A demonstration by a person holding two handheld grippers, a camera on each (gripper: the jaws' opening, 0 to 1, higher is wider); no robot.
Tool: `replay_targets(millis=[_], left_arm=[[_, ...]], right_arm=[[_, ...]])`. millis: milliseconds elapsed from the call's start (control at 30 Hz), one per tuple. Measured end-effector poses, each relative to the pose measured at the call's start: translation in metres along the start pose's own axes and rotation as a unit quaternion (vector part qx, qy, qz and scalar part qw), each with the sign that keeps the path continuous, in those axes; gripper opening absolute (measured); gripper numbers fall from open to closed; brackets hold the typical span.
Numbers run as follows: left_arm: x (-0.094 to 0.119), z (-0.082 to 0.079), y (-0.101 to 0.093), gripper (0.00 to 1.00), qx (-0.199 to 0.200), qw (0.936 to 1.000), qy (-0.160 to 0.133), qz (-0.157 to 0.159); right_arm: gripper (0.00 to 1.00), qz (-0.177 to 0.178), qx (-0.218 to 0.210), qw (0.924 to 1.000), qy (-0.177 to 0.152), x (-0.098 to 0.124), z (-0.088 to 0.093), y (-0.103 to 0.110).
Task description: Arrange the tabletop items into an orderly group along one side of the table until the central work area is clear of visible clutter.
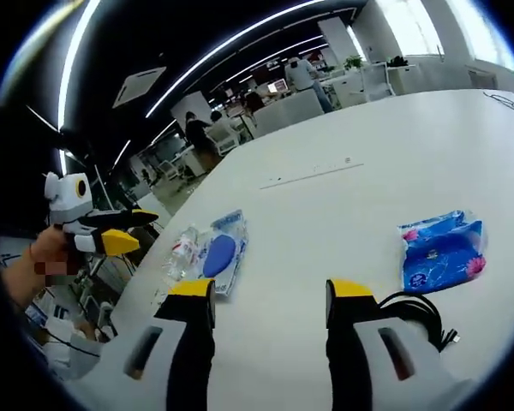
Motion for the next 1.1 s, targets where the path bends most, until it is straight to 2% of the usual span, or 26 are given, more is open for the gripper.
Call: replay_targets(millis=[500, 900, 1100], left_arm=[[0.025, 0.016, 0.042, 0.71, -0.003, 0.9998, 0.01, -0.014], [0.028, 0.03, 0.082, 0.71, -0.013, 0.9989, 0.035, -0.029], [0.025, 0.033, 0.099, 0.7, -0.023, 0.9981, 0.049, -0.03]], right_arm=[[0.53, -0.006, -0.031, 0.9993, 0.018, -0.026, 0.02, 0.039], [0.53, -0.002, -0.032, 0.9985, 0.043, -0.053, 0.04, 0.054], [0.53, 0.0, -0.051, 0.9973, 0.052, -0.069, 0.049, 0.063]])
Point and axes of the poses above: the point that each gripper's makers call its tool centre point, and the gripper's own axes: x roughly backward along the fingers, y roughly to its left, z roughly out of its underside, the point moved 3 cm from there along x, roughly backward along the fingers, and after that the axes turned 1 degree about y, right-handed, at the moved point
